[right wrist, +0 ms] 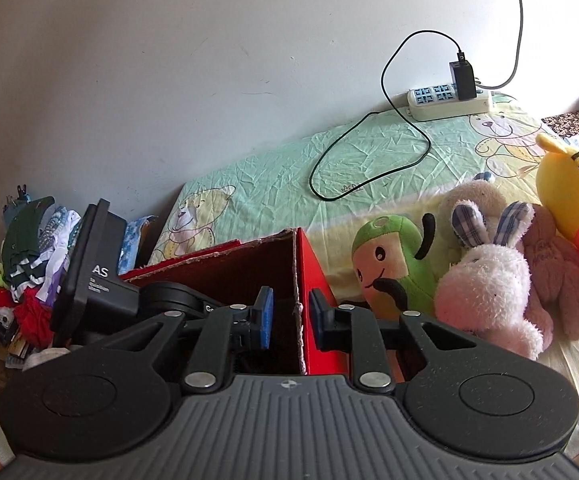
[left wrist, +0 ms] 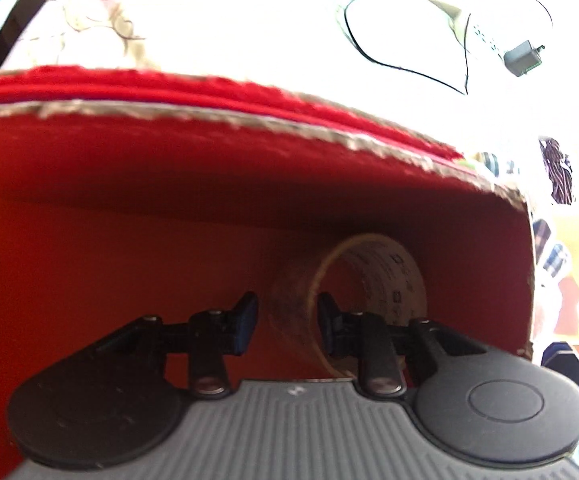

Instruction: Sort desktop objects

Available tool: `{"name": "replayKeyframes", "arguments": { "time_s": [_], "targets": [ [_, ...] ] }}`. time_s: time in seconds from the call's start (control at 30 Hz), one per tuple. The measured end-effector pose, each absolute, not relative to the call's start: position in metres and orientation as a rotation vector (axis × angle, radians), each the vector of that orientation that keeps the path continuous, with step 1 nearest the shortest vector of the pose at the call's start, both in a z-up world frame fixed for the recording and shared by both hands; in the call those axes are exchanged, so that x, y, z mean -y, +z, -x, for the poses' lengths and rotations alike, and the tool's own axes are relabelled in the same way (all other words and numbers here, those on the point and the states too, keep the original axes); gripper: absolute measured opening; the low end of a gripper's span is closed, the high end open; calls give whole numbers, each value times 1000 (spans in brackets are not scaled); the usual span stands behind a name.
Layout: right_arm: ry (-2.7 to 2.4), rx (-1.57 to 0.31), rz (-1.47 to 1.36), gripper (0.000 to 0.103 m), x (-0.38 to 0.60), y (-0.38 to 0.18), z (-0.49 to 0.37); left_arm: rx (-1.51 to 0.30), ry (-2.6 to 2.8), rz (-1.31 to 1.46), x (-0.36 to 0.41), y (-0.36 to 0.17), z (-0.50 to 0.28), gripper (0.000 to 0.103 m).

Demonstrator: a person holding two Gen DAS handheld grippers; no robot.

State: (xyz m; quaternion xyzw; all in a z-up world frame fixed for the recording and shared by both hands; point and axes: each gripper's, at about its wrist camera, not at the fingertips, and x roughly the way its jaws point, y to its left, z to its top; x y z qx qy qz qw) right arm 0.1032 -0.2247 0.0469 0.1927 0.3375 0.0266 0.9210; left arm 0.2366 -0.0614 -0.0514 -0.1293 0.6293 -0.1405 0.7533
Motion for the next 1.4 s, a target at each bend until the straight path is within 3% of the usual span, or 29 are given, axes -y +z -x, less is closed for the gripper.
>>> {"name": "replayKeyframes", "arguments": {
  "time_s": [0.2,0.27,0.43,0.83,1.17,1.4],
  "targets": [
    [56,-692,-348,23,216,45,-101,-1369,-300,278,55,-51,-233,26],
    [55,-685,-351,23,215,46,-97,-1352,-277,254,55,-48,-232,48],
    [55,-674,-358,23,214,50,-87,-1252,-251,179,53,-29,-223,67],
    [38,-646,-424,23,223,56,-47,-1111,-221,44,63,20,-177,68],
    [78,-667,-470,24,217,50,-24,-988,-165,-46,54,35,-154,80],
    [144,-660,-495,24,220,47,-13,-935,-114,-88,44,50,-125,80]
  ]
}}
